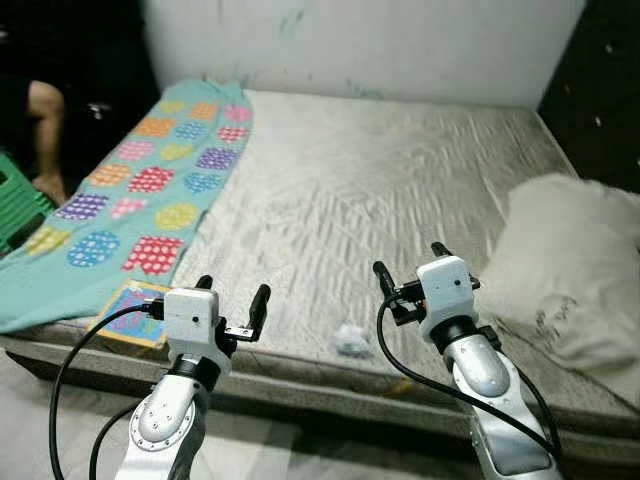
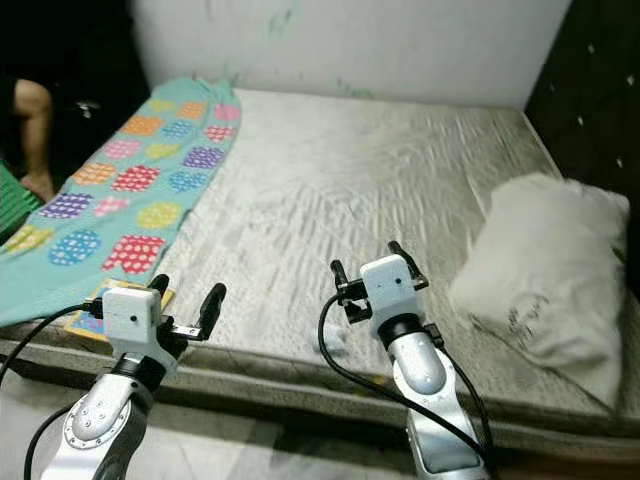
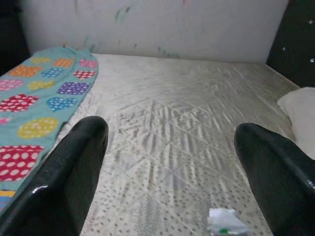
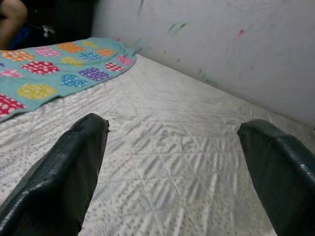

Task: Clean up the room

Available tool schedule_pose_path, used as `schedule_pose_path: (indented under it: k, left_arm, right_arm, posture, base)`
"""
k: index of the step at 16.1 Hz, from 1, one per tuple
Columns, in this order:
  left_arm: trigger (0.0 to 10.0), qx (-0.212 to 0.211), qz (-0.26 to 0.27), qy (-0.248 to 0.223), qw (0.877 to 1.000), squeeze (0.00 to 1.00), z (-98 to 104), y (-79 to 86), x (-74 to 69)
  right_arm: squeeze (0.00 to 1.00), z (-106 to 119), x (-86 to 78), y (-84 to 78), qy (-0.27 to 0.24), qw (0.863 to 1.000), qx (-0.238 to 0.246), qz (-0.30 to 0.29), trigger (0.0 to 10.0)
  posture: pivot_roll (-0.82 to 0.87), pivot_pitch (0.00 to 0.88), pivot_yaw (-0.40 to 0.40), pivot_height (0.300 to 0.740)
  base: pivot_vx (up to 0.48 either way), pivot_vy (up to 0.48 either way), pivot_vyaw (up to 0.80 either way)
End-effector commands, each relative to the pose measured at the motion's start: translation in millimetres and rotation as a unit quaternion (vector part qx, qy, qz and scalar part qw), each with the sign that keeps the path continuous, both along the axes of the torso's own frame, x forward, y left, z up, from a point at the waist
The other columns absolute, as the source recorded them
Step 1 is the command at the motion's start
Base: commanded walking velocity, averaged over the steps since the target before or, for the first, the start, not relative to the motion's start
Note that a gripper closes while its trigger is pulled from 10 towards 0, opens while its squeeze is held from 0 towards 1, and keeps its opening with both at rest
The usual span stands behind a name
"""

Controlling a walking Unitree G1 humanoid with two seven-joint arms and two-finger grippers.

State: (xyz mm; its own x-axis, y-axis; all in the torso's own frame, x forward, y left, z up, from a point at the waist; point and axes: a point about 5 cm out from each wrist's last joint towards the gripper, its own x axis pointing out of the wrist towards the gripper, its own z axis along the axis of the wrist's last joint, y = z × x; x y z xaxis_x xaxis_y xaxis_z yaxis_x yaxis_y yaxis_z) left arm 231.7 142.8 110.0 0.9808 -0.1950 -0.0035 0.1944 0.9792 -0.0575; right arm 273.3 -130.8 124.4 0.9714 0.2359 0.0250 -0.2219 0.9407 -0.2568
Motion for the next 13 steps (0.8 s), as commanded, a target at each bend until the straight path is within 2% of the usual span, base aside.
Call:
schedule_pose_path:
  k: [1,6,8,13]
  left_arm:
    - [10.0,-0.001,-0.005,-0.008,1.000,0.00,4.0,0.4,0.0]
    - [10.0,0.001,-0.007,-0.008,1.000,0.00,3.7,0.9,-0.1]
    - [10.0,0.007,0.015,-0.005,1.000,0.00,2.9,2.5,1.8]
    - [10.0,0.010,0.027,0.004,1.000,0.00,0.2,4.1,4.4]
  right_arm:
    - [0.00,3.5,0.9,0.3,-0.007,1.000,0.001,0.003,10.0]
    - [0.00,2.1,0.2,0.2,-0.005,1.000,0.002,0.000,10.0]
    - [0.00,2.2,0.2,0.2,-0.006,1.000,0.003,-0.001,10.0]
    - [0.00,2.5,1.2,-3.0,-0.007,1.000,0.010,-0.009,10.0]
  posture:
    - [-0.01,0.058,-0.024,0.740]
    - [-0.01,0.060,-0.019,0.740]
    - [-0.01,0.059,-0.016,0.740]
    - [-0.01,0.056,-0.015,0.740]
  base:
    - [0.330,0.000,0.00]
    - [0.323,0.000,0.00]
    - [0.000,0.000,0.00]
    - [0.000,0.000,0.00]
